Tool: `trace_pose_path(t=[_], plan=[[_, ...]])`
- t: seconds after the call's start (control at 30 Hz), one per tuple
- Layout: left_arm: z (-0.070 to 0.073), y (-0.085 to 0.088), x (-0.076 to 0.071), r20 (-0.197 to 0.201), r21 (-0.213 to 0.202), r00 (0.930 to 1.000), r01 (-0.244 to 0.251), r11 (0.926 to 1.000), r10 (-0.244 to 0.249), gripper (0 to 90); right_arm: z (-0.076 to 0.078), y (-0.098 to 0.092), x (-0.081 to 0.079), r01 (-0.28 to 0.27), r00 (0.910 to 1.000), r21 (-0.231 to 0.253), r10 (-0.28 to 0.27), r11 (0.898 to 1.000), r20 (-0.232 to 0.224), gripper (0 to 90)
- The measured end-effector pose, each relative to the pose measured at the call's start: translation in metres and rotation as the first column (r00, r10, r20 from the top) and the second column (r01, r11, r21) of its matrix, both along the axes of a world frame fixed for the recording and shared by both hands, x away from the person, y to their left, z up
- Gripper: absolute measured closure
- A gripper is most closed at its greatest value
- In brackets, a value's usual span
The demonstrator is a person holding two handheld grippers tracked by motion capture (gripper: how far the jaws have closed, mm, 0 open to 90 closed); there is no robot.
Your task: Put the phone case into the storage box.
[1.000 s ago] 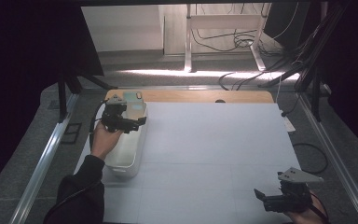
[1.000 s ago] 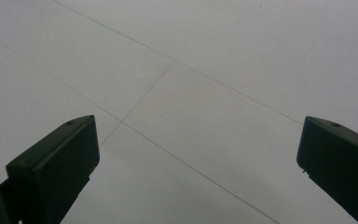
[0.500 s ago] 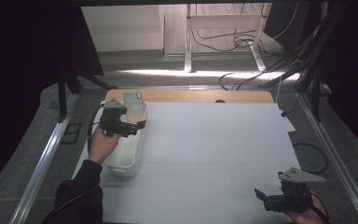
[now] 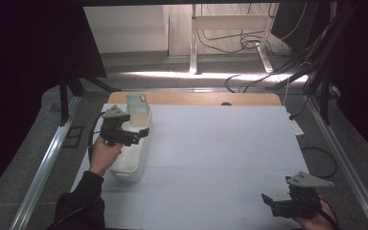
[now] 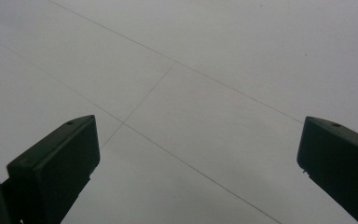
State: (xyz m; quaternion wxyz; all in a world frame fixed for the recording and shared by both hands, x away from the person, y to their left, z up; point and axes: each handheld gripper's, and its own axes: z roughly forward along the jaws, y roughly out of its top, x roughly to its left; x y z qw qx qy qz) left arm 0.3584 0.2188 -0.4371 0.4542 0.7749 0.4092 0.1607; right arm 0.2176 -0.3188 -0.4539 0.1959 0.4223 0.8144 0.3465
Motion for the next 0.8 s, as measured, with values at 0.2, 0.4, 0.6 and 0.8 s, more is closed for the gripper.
trace_pose_path(t=[0.2, 0.4, 0.6, 0.8], plan=[[-0.002, -0.001, -0.006, 0.008, -0.003, 0.9999, 0.008, 1.0, -0.008, 0.0, 0.0, 0.0, 0.0, -0.002, 1.0, -0.001, 0.002, 1.0, 0.003, 0.0], [-0.003, -0.002, -0.013, 0.001, -0.004, 0.9999, 0.017, 0.9998, -0.017, 0.0, 0.0, 0.0, 0.0, 0.004, 1.0, 0.005, -0.004, 1.0, 0.004, 0.0], [-0.003, -0.003, -0.02, 0.003, -0.008, 0.9998, 0.019, 0.9998, -0.019, 0.0, 0.0, 0.0, -0.001, 0.001, 1.0, 0.009, -0.001, 1.0, 0.005, 0.0], [-0.002, -0.002, -0.028, 0.005, -0.019, 0.9997, 0.022, 0.9996, -0.022, 0.0, 0.001, -0.001, 0.0, 0.0, 1.0, 0.012, 0.0, 1.0, 0.003, 0.0]])
